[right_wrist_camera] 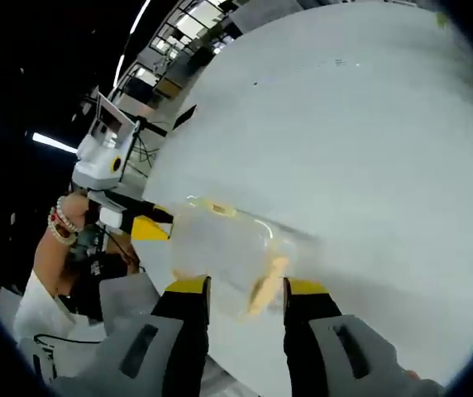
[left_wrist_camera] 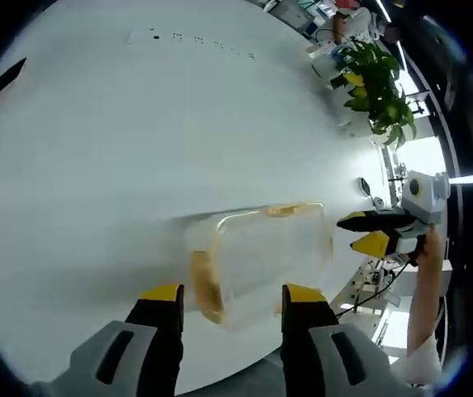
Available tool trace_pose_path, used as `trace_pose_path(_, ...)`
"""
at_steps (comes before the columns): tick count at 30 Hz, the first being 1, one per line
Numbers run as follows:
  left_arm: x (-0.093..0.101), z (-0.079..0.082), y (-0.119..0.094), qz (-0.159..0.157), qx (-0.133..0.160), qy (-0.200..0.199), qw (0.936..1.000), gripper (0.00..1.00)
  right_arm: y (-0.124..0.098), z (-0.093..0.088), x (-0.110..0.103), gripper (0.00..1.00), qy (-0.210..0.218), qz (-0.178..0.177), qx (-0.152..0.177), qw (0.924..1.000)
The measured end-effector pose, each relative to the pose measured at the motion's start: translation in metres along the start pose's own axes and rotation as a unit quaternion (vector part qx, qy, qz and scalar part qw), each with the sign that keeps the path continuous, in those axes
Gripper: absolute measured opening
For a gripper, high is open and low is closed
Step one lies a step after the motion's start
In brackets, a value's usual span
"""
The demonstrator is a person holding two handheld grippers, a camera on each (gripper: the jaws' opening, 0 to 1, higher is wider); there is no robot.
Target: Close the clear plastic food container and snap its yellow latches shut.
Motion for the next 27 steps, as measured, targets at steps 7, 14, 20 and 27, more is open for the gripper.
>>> trace_pose_path(7,0.003,0.000,0.006,0.004,-0.015,0.000,0.9999,0.40,0.016,-0.005,0.003,0.31,-0.012,-0.019,-0.027,0.9994)
trace_pose_path(14,0.003,-0.001,0.008,0.014,-0.019,-0.006,0.9997,0.38,0.015,-0.004,0.013,0.22,-0.025,-0.041,-0.051,0.9975)
trace_pose_path(20,-0.001,0.000,0.012,0.030,-0.027,-0.010,0.9992,0.32,0.016,-0.003,0.015,0.21,-0.026,-0.042,-0.053,0.9974)
trace_pose_path(27,-0.001,-0.002,0.013,0.023,-0.024,-0.010,0.9994,0.30,0.016,-0.003,0.015,0.21,-0.030,-0.045,-0.056,0.9970)
Point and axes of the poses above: the point that each gripper's makers call its tool centre point, and the gripper's own axes: y roughly forward along the fingers, x roughly to its right, z roughly out of its top, the point moved 2 cm from there along -y, roughly backward along the fingers, and after that the axes turned 15 degrees about z, right-handed, at the moved point
